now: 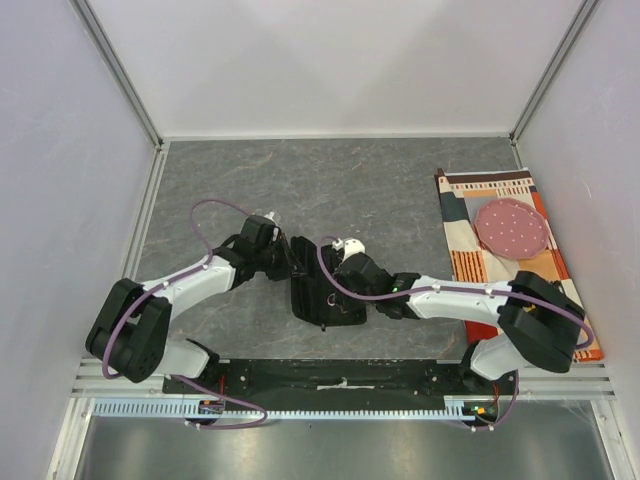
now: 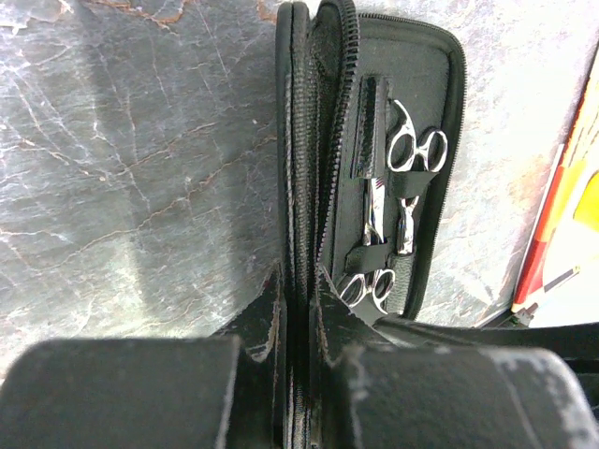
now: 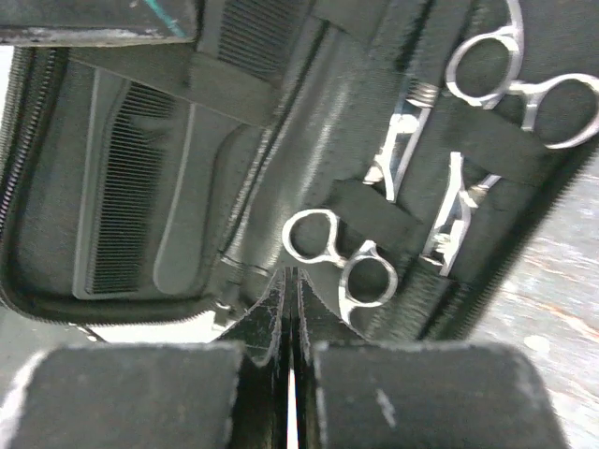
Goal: Sort the hair-cutting tools
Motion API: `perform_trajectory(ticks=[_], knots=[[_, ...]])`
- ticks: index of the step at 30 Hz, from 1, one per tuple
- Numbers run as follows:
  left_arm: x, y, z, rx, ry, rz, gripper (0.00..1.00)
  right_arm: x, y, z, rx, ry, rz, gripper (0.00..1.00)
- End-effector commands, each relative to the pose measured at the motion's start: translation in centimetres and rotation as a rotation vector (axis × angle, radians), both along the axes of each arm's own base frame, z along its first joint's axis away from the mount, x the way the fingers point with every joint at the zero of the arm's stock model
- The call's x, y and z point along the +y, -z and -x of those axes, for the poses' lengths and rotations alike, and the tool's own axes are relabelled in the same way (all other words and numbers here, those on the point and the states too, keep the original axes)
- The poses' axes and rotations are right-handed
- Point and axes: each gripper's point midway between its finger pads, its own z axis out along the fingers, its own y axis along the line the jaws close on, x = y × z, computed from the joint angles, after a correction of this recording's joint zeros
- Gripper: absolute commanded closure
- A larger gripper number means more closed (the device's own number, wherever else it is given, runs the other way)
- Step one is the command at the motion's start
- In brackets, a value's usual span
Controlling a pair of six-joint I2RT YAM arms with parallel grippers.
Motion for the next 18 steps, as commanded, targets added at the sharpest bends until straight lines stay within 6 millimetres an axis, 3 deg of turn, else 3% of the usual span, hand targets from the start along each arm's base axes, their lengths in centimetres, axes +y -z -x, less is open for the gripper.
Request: perform_trajectory(ticks=[1,10,18], knots=[[0.9,0.0,0.7,0.034,0.011,-0.108,0.98,4.6,-2.2,-0.3,0.011,0.032,-0.169,1.0],[0.4,-0.7,0.8,0.026,0.007,-0.156,0.98,6.9,-1.0,0.4,0.052,0.027,-0.222,1.0],[0.6,-1.2,0.7,0.008,-0.009,-0.177,0.98,7.2,0.4,1.3,0.082,0.016,-0.206,1.0]])
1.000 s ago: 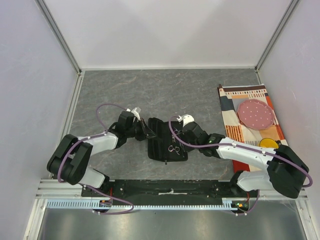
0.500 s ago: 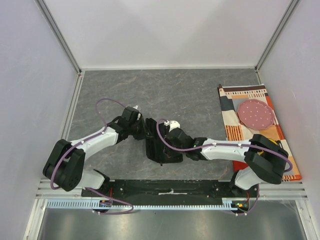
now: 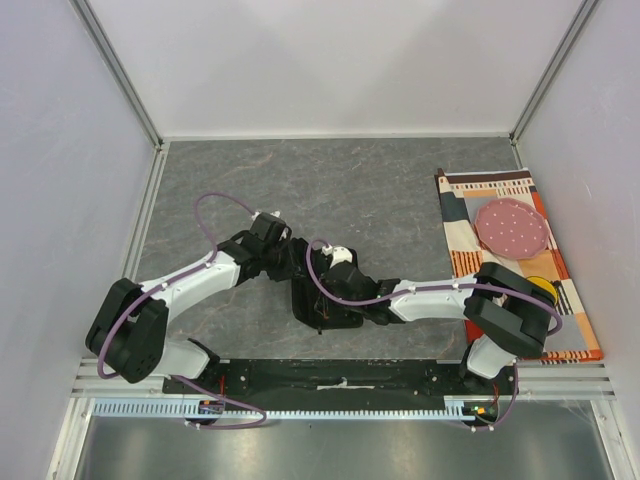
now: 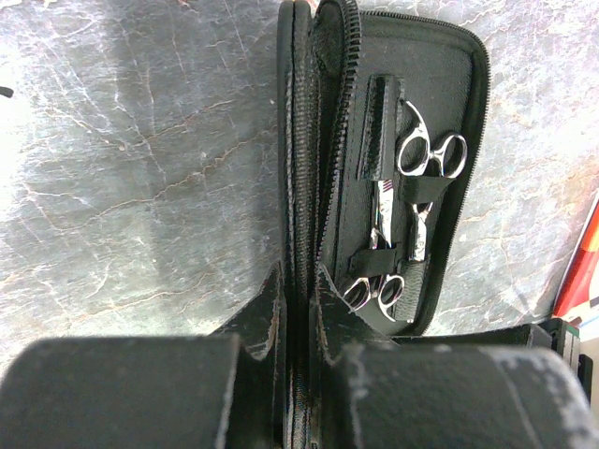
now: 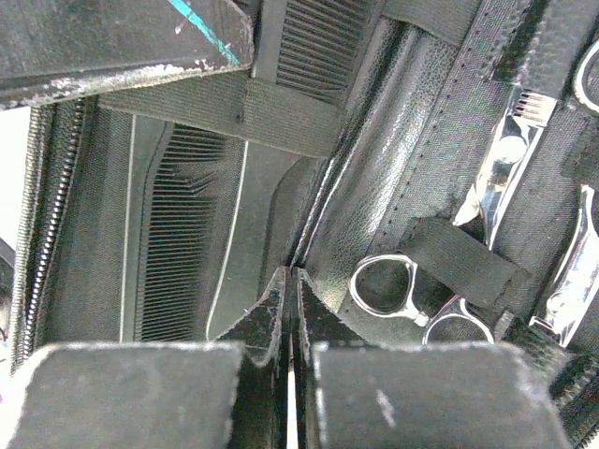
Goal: Sort the hair-cutting tools
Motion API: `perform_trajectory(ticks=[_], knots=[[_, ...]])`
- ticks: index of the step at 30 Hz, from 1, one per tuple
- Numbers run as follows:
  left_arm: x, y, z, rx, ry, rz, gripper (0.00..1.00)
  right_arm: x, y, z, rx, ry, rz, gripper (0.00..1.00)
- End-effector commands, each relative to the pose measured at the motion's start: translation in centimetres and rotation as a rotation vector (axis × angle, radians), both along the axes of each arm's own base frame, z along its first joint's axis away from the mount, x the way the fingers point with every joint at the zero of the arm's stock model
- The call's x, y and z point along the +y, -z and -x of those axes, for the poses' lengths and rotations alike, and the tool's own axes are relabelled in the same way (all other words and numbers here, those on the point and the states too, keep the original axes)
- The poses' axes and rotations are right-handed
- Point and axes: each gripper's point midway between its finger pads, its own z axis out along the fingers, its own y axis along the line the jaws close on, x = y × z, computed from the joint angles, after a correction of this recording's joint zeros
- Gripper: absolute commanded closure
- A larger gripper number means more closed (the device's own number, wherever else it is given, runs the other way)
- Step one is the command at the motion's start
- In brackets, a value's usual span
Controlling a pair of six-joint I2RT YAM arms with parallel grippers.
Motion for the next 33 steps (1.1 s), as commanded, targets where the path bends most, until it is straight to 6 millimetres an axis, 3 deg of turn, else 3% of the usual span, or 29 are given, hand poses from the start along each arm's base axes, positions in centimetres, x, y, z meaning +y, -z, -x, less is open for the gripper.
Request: perform_trajectory(ticks=[1,17,33], knots=[[0.5,-0.7,-0.1,-0.017,-0.005,-0.041,0.98,1.9,-1.5,0.0,-0.01,-0.006,-0.069,1.0],[0.3,-1.2,0.0,-0.057,-0.028,-0.062,0.98,0.0,0.2,2.4,0.037,-0.016,-0.035,1.0],[1.3,-2.5,-1.0,-0.122,-0.091,-0.114,0.98,0.1,0.8,6.1,0.1,-0.082,-0.02,1.0]])
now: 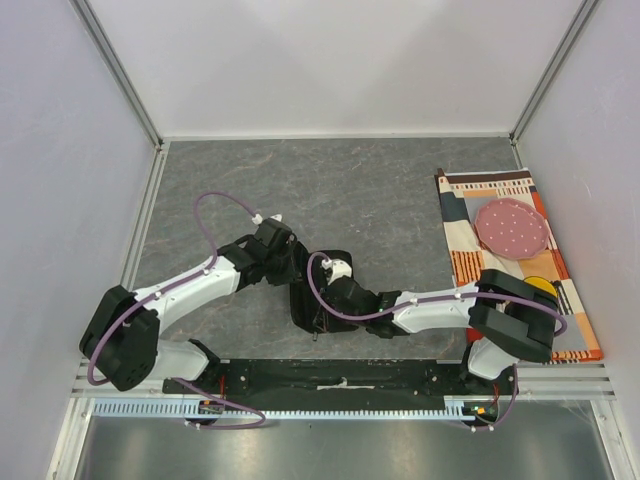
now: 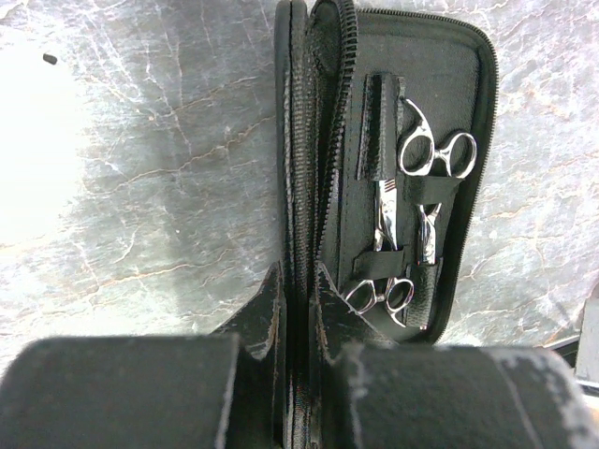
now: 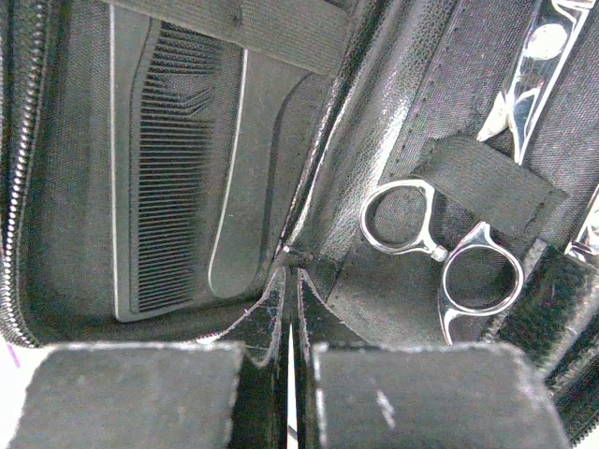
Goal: Sort the hair-cutting tools
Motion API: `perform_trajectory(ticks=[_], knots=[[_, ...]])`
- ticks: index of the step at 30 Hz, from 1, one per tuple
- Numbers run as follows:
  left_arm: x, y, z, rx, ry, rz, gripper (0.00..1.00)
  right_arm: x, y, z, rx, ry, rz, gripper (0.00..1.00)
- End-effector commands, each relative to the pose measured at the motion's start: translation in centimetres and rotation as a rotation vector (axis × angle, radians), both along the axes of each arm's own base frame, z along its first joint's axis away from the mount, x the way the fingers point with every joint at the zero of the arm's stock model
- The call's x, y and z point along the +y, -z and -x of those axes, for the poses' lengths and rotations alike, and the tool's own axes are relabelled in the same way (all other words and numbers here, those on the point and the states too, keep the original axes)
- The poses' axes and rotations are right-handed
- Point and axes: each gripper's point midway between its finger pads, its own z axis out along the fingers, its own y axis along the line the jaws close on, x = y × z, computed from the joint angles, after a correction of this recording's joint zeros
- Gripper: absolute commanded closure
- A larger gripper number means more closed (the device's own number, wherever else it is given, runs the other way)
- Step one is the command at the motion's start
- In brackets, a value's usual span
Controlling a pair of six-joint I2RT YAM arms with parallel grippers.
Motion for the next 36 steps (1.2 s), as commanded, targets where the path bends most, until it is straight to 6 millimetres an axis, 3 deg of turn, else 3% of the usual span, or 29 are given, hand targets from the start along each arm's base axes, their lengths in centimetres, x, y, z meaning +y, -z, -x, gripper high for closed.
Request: perform_trajectory(ticks=[1,10,14,19,21,25,28,32,36], knots=[[0.5,-2.1,-1.9,-0.088,-0.068,-0.023,0.98,-0.1,0.1,2.8,0.057,-0.053,0.002,1.0],[-0.1,-2.1,-2.2,-0.109,-0.071,-0.055,0.98,-0.2,-0.4,5.3,0.087,-0.119,0.006,1.0],[-0.4,-1.9,-2.3,-0.109,-0.063,-0.065,0.98,-0.6,-1.8,5.1,0.061,-0.105,-0.004,1.0],[-0.5,-1.8,-2.3,-0.106,-0.045,-0.085,0.98,-2.8,-5.3,2.0,-0.105,-0.025,0.085,1.0],[-0.6,-1.9,-2.2,-0.105,-0.037,-0.097,0.98,-4.2,-6.3,-0.3,-0.18,0.045,0.128,1.0],[-0.6,-1.8,-2.1,-0.098,-0.014,-0.123,0.98,-7.0,-6.5,-3.9,-0.232,0.154,0.195,0.61],[-0.7,-1.8,-2.1,-0.096,-0.004,-0.134,0.98,-8.9,-6.0,-6.3,-0.251,0.223,0.246,0.55],[-0.7,-2.0,-2.1,-0.098,0.002,-0.142,0.98,-10.8,-5.0,-8.7,-0.267,0.288,0.309,0.58],[-0.7,-2.1,-2.2,-0.101,0.003,-0.143,0.98,-10.9,-3.6,-9.8,-0.25,0.297,0.31,0.67]])
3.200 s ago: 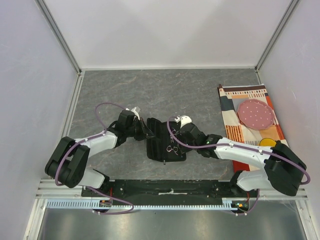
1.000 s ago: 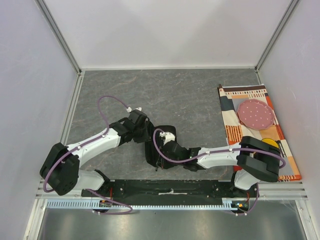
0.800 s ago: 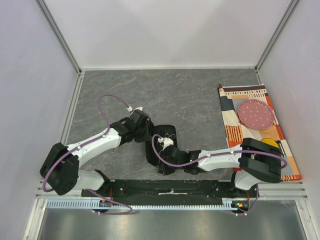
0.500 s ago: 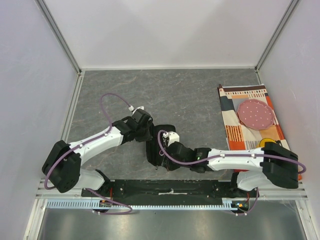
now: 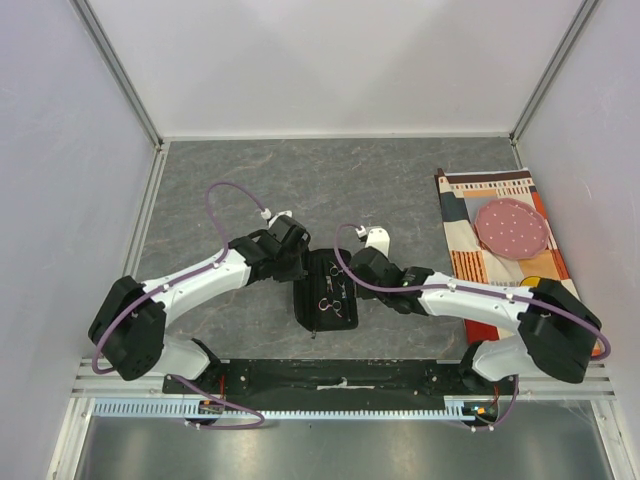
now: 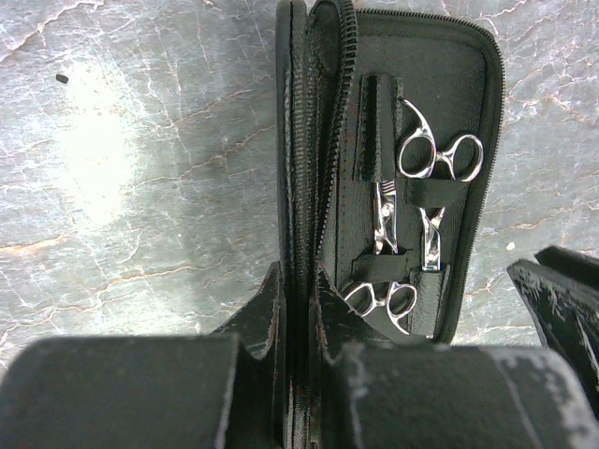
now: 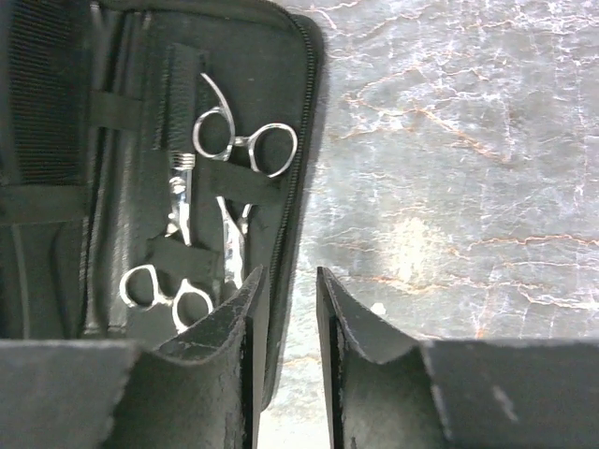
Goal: Sort the hair-cutting tools
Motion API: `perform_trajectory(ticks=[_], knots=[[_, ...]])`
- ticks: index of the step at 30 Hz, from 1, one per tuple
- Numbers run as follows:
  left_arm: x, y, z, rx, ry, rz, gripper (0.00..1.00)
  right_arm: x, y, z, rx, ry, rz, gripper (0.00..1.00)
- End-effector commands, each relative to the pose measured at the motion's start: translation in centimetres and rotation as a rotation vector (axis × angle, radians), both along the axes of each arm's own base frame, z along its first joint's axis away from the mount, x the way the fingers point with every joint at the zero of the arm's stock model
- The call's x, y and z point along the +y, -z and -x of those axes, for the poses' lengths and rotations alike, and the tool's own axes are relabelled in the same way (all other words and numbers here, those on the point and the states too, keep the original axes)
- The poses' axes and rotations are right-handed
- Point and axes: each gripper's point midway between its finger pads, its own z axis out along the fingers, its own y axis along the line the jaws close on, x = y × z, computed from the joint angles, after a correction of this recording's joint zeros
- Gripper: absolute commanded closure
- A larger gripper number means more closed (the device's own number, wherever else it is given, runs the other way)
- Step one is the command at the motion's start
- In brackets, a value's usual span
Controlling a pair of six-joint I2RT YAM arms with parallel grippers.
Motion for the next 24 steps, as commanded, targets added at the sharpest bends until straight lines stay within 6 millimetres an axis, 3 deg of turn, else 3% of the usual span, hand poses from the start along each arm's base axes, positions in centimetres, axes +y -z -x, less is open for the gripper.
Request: perform_trajectory(ticks=[1,4,11,24], knots=[[-0.2,-1.6,-1.9,-0.085,-0.002,-0.028,0.98,-0.2,0.9,-1.5,-0.028,0.011,0.026,0.74],[-0.3,-1.6,-1.9,-0.085,0.001,-0.029,0.98,-0.3,2.0,-2.0,-0.01,0.027,0.035,1.0],[-0.5,-1.8,-2.0,-0.087,0.006,-0.024,0.98,-0.8,4.2,-2.4,0.017,0.04,0.07,1.0],[-1.6,-1.9,-2.1,-0.075,0.032,-0.006,0.98,2.4,7.0,-0.4,0.137,-0.049,-0.068,1.0]])
